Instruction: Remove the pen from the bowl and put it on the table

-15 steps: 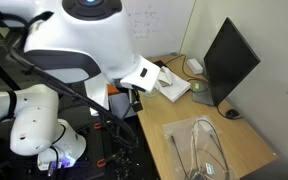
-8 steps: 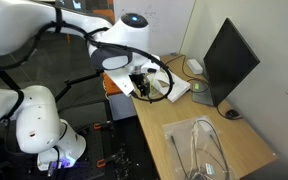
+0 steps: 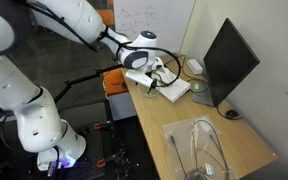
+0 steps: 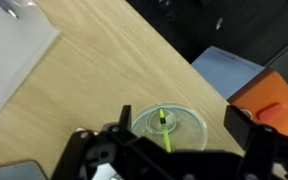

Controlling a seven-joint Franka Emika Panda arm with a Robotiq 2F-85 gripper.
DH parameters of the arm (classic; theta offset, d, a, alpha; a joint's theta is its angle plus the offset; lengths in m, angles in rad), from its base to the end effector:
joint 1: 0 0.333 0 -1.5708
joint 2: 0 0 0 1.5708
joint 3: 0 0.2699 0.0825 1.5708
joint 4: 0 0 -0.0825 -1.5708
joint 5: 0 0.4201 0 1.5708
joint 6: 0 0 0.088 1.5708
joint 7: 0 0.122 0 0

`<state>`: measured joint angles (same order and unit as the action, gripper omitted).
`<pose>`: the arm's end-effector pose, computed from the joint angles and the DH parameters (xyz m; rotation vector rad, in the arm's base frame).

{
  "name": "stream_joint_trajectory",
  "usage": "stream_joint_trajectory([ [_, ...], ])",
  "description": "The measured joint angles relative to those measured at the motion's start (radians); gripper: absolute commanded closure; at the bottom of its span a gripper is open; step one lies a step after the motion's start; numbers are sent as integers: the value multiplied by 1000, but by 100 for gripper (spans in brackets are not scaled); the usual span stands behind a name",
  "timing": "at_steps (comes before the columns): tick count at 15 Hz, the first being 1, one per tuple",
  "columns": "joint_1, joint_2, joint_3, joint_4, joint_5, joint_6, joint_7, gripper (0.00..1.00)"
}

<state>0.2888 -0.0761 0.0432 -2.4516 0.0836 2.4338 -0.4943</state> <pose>0.4795 0.1661 0.2462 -2.8690 -1.1531 -0.0965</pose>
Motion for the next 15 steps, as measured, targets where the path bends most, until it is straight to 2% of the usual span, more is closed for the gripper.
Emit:
stream_joint_trajectory([
  [4,-21,190,54,134,-39,15,-34,0],
  [8,-29,372,113,246,-114,36,-25,5],
  [10,-29,456,130,306,-154,40,-7,9],
  [11,-28,498,135,340,-178,40,8,14],
  [15,-14,648,146,484,-250,40,60,17],
])
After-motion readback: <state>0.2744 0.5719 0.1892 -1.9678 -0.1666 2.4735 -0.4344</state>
